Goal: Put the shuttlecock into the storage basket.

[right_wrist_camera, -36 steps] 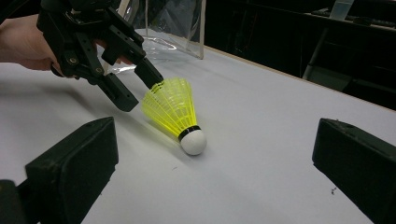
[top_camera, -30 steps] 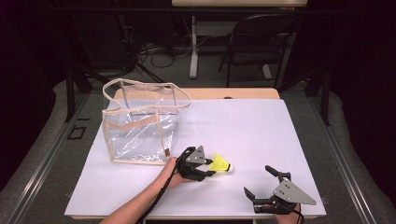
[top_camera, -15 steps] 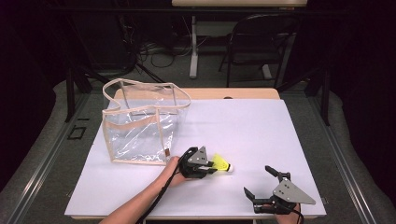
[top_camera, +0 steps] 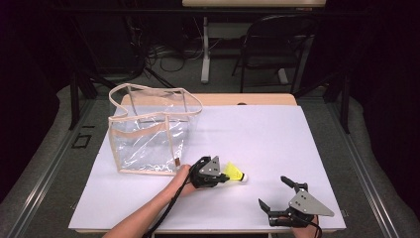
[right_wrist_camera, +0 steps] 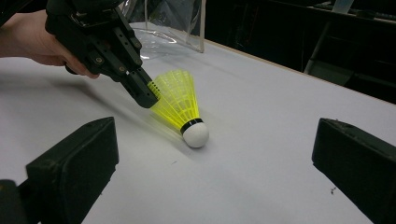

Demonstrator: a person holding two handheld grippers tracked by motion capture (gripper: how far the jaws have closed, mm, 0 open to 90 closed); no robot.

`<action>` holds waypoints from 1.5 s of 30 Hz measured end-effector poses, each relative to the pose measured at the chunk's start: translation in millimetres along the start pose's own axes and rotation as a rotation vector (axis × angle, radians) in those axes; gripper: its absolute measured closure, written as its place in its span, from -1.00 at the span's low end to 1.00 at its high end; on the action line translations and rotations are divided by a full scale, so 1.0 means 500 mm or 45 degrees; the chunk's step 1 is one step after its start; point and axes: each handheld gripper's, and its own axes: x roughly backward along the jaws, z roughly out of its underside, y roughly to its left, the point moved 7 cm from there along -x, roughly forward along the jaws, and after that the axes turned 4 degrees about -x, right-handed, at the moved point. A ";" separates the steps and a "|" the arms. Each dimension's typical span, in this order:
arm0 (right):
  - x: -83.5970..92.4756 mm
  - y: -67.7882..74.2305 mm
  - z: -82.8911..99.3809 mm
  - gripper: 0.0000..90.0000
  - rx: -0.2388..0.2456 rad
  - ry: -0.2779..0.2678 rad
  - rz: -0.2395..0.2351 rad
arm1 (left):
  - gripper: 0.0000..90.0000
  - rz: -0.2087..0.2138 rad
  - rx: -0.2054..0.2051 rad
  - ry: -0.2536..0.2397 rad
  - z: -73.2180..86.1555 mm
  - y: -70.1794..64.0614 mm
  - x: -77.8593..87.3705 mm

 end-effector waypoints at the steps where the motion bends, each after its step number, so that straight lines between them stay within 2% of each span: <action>1: 0.000 0.000 0.000 -1.00 0.000 0.000 0.001 | 0.98 0.001 -0.004 -0.002 -0.001 0.000 0.001; 16: 0.001 0.000 -0.001 -1.00 -0.001 -0.002 0.003 | 0.99 0.006 -0.027 -0.060 -0.018 -0.001 0.022; 31: -0.001 0.001 0.000 -1.00 -0.001 -0.001 0.002 | 0.99 -0.016 -0.050 -0.068 -0.039 -0.004 0.046; 45: 0.000 0.003 -0.001 -1.00 0.002 -0.004 -0.001 | 0.99 -0.033 -0.049 -0.115 -0.053 -0.001 0.061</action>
